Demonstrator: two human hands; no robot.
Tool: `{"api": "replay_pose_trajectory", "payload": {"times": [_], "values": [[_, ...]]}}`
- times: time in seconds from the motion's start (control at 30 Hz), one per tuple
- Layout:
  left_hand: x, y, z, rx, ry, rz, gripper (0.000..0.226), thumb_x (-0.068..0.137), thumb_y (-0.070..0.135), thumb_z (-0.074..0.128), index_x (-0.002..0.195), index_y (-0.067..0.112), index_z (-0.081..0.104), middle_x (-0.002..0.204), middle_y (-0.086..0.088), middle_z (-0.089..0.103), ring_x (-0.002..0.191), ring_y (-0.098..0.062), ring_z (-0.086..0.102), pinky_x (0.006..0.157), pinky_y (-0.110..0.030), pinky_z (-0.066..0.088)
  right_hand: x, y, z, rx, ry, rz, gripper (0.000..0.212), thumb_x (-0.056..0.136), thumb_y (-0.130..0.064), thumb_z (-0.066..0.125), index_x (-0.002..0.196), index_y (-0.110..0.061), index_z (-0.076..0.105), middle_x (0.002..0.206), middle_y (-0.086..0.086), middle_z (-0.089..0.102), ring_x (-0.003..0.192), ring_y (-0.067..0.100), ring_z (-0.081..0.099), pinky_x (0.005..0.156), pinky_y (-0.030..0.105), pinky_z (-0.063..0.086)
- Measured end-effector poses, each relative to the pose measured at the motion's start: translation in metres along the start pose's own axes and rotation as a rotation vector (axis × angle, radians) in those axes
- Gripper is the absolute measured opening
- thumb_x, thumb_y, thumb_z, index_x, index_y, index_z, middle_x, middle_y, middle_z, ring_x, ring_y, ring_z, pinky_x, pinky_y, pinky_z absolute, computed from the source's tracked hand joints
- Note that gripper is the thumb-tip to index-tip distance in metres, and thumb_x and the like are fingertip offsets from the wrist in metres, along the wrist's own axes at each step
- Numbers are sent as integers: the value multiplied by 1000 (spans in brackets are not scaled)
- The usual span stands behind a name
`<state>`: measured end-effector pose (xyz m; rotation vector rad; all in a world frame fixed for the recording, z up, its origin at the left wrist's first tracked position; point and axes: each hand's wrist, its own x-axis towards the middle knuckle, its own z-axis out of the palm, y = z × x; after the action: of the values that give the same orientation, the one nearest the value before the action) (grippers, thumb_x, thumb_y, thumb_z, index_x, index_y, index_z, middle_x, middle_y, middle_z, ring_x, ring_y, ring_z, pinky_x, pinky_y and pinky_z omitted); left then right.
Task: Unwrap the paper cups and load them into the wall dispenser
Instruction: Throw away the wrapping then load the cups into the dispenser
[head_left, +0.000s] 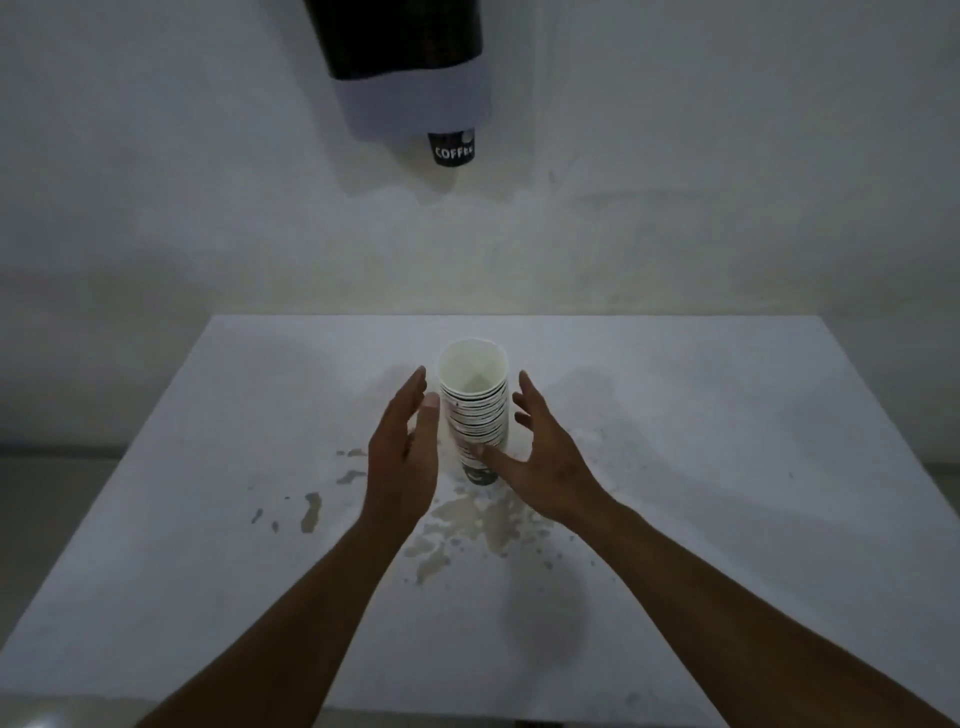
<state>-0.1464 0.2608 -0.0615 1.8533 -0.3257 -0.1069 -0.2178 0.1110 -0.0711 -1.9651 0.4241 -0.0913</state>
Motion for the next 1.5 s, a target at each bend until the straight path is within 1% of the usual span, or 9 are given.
{"api": "replay_pose_trajectory", "payload": {"times": [0.13,0.23,0.37,0.67,0.8,0.97,1.2,1.37,1.5], "values": [[1,-29,11,-107,-154,-137,57,88,73,38,138,46,44,146,19,46,134,-7,45,111,-46,42,8,20,12,64,-34,46,104,75,-53,77,154,-42,10,161,-13,25,145,12,32,115,41,37],[6,-38,18,-180,-249,-183,54,86,70,40,135,50,42,139,25,49,129,-4,48,111,-44,42,17,25,22,132,20,78,90,72,-60,75,148,-43,28,153,-17,40,139,9,42,111,41,44],[23,-37,20,-275,-303,-178,48,95,55,38,140,39,44,135,26,55,126,1,52,106,-38,47,27,20,32,218,131,72,73,80,-39,79,143,-31,42,139,-17,55,127,1,52,101,36,53],[111,-32,17,-283,-383,-108,41,95,49,37,133,40,49,126,29,60,119,4,56,91,-21,52,100,-8,25,200,232,33,73,81,-30,80,144,-27,42,141,-13,54,126,3,51,101,35,53],[147,-31,30,-249,-375,-130,45,84,71,36,125,56,45,122,40,56,117,9,54,99,-26,48,137,-11,16,186,226,45,78,78,-33,81,144,-24,40,143,-10,52,130,9,50,102,33,52],[176,-35,43,-243,-390,-161,38,84,71,38,120,61,46,118,43,56,115,11,54,104,-33,47,169,-5,10,186,226,81,79,78,-32,81,144,-22,39,145,-6,52,131,14,51,103,31,51],[185,-43,50,-228,-362,-157,32,92,63,39,122,55,47,121,41,57,118,12,53,102,-26,47,178,4,13,182,220,87,82,74,-39,82,142,-29,37,144,-11,50,131,11,50,104,42,51],[184,-32,39,-223,-283,21,62,92,58,38,141,23,48,139,7,58,128,-9,53,101,-26,49,168,-15,4,196,288,-4,104,60,-67,77,148,-38,30,151,-16,42,137,4,42,111,40,43],[195,5,22,-173,-195,124,60,92,55,40,141,21,49,140,9,56,124,7,51,93,-8,45,163,-58,-17,124,378,-142,98,66,-75,66,149,-38,29,154,-13,40,138,8,42,113,41,42]]}}
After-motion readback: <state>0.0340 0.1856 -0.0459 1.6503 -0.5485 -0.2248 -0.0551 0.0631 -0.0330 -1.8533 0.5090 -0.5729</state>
